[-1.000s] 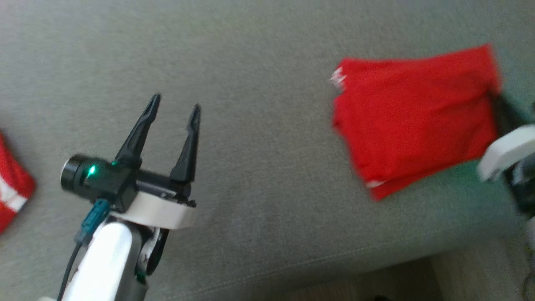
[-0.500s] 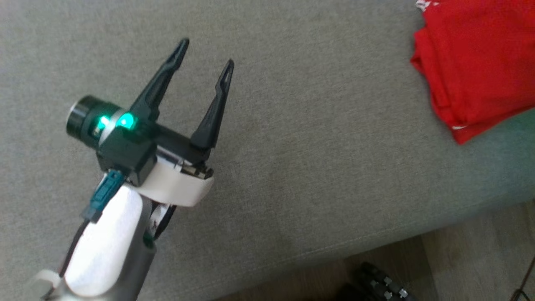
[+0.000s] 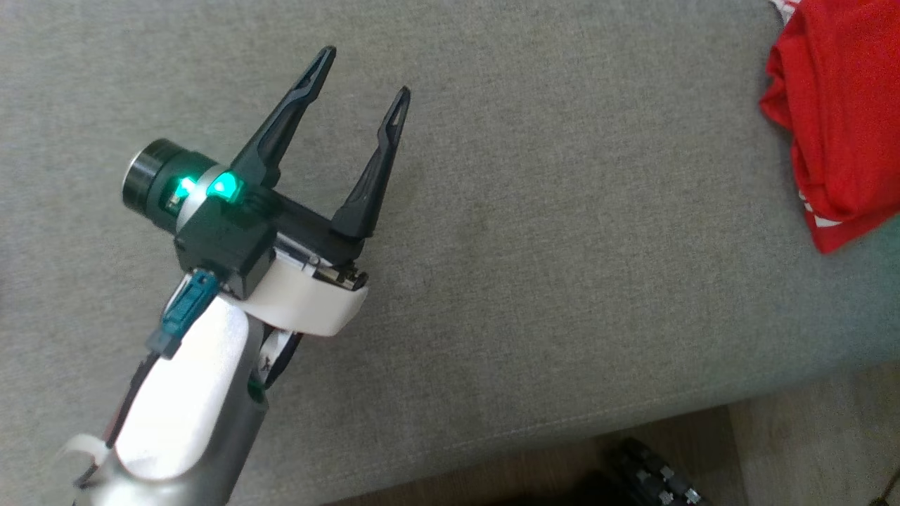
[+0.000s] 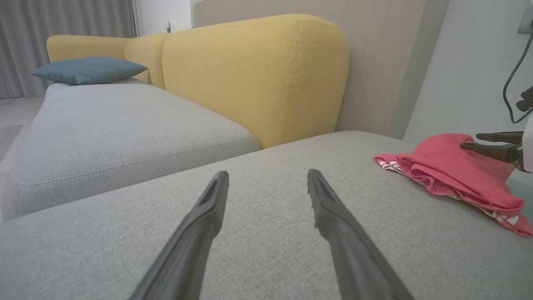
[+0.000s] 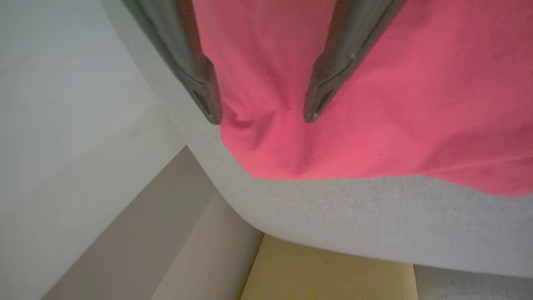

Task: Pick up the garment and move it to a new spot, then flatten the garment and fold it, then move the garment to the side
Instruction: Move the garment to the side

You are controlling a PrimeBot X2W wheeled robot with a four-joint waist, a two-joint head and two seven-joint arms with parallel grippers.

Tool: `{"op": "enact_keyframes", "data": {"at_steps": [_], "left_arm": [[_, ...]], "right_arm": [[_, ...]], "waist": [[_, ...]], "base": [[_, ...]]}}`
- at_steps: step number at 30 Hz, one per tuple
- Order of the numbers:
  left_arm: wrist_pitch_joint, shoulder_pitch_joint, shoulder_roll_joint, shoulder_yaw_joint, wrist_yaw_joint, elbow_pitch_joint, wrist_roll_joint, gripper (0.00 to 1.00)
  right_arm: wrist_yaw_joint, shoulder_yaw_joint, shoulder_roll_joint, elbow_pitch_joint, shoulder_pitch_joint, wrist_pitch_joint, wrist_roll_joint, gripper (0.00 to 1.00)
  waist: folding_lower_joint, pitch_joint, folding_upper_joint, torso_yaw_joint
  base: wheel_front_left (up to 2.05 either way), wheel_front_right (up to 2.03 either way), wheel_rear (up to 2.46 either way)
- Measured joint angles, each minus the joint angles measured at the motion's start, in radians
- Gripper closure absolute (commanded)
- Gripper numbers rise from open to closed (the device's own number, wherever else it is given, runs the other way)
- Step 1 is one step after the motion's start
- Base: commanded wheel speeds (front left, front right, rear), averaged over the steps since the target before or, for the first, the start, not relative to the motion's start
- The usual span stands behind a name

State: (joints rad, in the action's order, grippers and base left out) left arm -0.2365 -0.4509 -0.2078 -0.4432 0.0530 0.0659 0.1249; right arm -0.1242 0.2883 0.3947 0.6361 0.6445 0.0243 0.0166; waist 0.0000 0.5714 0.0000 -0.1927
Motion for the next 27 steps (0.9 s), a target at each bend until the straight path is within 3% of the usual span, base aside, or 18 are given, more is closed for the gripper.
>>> {"op": "enact_keyframes", "data": {"at_steps": [4, 8, 18, 22, 27], "left_arm": [[-0.004, 0.006, 0.004, 0.002, -0.005, -0.017, 0.007, 0.00], [-0.012, 0.072, 0.016, 0.016, -0.034, -0.036, 0.036, 0.00], [-0.013, 0.244, 0.035, 0.097, -0.109, -0.057, 0.099, 0.00], [-0.018, 0.296, 0.037, 0.125, -0.134, -0.070, 0.117, 0.00], [-0.018, 0.355, 0.029, 0.159, -0.151, -0.077, 0.128, 0.00]], "right_arm": [[0.000, 0.038, -0.034, -0.017, -0.024, 0.065, -0.003, 0.00], [0.000, 0.045, -0.108, -0.087, -0.121, 0.114, 0.009, 0.00], [0.000, -0.115, -0.265, -0.422, -0.391, 0.105, 0.059, 0.00], [0.000, -0.191, -0.297, -0.513, -0.481, 0.070, 0.076, 0.00], [0.000, -0.215, -0.308, -0.578, -0.554, 0.040, 0.100, 0.00]], "waist": [[0.0000, -0.031, 0.0000, 0.011], [0.0000, -0.093, 0.0000, 0.025], [-0.0001, -0.263, 0.0000, 0.076], [-0.0001, -0.315, 0.0000, 0.117], [-0.0001, -0.382, 0.0001, 0.158]], "base": [[0.00, 0.00, 0.00], [0.00, 0.00, 0.00], [0.00, 0.00, 0.00], [0.00, 0.00, 0.00], [0.00, 0.00, 0.00]]}}
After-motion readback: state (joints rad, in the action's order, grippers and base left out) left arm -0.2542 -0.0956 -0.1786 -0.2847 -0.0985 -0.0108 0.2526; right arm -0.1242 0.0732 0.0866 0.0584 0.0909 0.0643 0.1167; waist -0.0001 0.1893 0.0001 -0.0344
